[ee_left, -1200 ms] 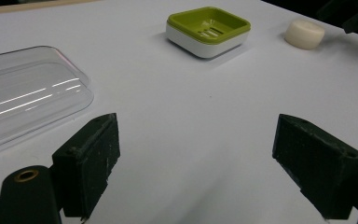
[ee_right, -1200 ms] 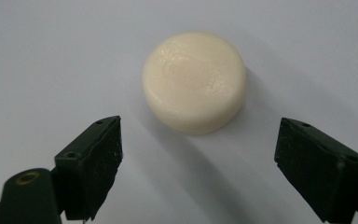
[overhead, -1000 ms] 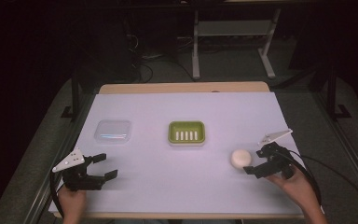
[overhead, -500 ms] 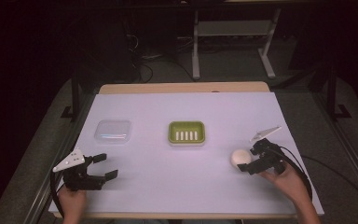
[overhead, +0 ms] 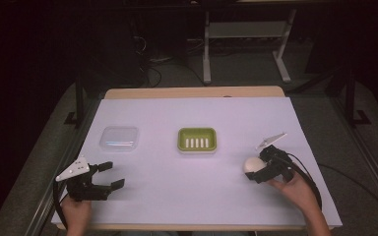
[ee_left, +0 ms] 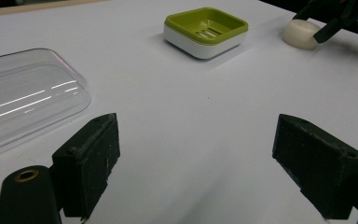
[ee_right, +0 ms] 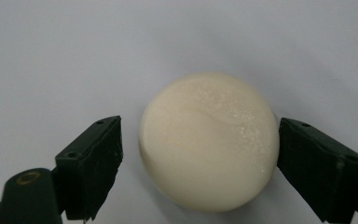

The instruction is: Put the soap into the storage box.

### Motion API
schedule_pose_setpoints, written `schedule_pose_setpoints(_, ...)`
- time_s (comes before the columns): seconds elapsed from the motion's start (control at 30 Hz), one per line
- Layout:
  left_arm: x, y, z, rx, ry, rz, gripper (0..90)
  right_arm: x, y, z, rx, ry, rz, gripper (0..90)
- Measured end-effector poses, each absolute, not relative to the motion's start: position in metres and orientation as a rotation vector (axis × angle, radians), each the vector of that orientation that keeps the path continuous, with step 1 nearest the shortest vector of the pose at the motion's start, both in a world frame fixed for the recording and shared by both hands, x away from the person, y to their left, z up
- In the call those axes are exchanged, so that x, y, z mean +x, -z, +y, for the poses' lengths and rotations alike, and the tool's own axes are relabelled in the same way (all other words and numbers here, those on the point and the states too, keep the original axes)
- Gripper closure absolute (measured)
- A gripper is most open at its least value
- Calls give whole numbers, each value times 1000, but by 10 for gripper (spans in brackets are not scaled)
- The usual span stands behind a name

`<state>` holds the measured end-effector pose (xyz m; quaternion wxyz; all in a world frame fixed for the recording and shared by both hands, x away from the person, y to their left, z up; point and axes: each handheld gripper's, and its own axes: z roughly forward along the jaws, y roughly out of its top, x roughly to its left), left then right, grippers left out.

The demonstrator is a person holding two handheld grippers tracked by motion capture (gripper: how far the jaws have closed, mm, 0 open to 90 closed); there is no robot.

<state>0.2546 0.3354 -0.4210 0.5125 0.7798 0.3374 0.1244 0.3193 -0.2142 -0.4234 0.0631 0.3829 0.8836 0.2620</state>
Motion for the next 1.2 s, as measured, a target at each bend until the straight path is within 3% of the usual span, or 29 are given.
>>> schedule_pose_setpoints(0.57,255,421,336,1868,-297,813,145,320,431,-209,1153,-720,2646,155)
schedule_pose_setpoints(0.87,256,421,336,1877,-297,810,145,320,432,-205,1117,-681,2647,220)
schedule_pose_setpoints(1.2,256,421,336,1867,-297,816,145,320,432,-203,1120,-662,2648,225)
